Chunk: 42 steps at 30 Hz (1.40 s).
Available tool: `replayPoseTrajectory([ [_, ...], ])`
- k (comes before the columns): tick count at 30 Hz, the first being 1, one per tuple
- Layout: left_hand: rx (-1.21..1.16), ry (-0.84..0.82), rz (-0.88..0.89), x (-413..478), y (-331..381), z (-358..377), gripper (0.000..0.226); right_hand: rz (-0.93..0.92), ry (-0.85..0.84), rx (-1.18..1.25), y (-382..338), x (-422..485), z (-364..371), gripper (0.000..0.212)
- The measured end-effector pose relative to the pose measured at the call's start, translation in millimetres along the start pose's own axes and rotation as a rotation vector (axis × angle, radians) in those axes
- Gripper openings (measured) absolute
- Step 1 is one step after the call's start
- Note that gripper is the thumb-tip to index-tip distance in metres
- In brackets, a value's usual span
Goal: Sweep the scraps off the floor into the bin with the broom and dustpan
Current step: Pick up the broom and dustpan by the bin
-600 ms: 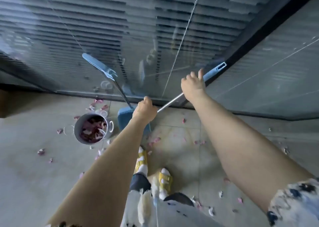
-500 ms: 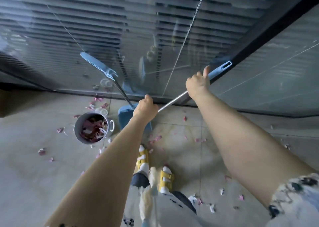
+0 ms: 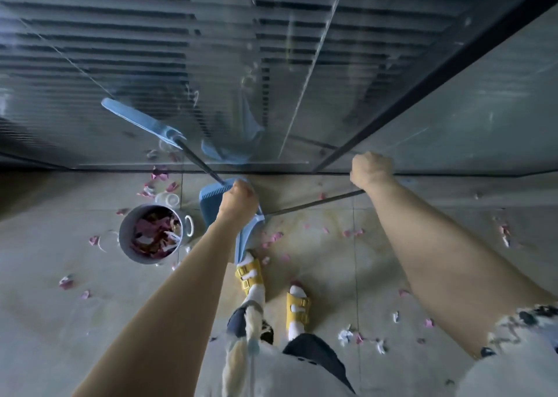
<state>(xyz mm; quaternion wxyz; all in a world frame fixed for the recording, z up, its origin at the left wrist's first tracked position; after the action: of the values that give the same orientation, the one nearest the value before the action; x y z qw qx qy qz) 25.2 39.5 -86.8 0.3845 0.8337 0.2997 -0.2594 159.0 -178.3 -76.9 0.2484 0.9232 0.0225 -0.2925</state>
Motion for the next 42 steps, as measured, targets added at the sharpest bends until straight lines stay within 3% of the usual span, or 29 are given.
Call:
replayPoseTrajectory([
  [4,-0.028,-0.061,-0.074,-4,-3,30,0.033,0.018,-0.170,0.152,5,-23,45,0.031],
  [10,0.002,-0.152,-0.016,-11,23,85,0.034,0.037,-0.192,0.461,1,-24,81,0.030],
  [16,0.122,-0.208,0.026,19,1,155,0.032,0.070,-0.351,0.617,-8,-11,180,0.024],
  [19,0.183,-0.256,0.107,51,-16,200,0.032,0.123,-0.391,0.716,-21,15,242,0.033],
  [24,0.169,-0.240,0.175,132,-53,288,0.031,0.239,-0.383,1.091,-58,84,347,0.007],
  [32,0.209,-0.193,0.268,256,-88,377,0.035,0.536,-0.420,1.611,-98,185,471,0.010],
  [37,0.223,-0.132,0.327,314,-107,406,0.033,0.775,-0.408,1.639,-120,228,513,0.024],
  [42,0.206,-0.105,0.333,352,-136,415,0.028,0.756,-0.441,1.655,-137,260,539,0.033],
])
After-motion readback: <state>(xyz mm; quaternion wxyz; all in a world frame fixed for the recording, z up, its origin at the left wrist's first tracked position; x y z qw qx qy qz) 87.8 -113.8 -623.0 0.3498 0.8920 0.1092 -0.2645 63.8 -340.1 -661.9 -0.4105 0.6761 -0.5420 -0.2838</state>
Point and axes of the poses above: each hand's wrist, its own x-axis towards the middle knuckle, its own z-axis out of the palm, y = z × x, the point moved 2 cm from there along x, towards the middle knuckle, and after that the axes turned 8 degrees about z, right-handed, at the moved point
